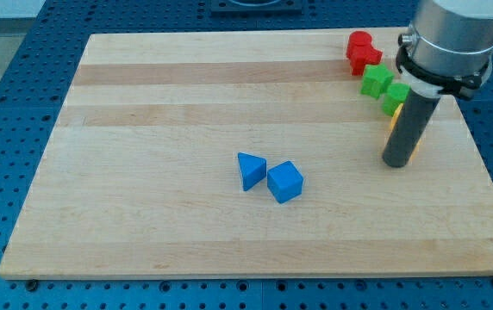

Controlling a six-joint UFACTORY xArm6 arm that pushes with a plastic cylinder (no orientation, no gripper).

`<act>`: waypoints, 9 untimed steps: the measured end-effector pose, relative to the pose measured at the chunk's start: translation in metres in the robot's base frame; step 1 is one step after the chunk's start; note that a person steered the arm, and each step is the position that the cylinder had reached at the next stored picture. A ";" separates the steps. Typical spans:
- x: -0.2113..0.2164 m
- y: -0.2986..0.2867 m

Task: Push the blue triangle closer to the yellow heart

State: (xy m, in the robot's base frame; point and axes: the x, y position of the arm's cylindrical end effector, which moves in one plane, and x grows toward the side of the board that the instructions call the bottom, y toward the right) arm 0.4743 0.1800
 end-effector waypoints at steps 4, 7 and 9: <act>-0.029 -0.136; 0.028 -0.328; 0.018 -0.164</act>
State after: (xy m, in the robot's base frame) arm 0.4926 0.0156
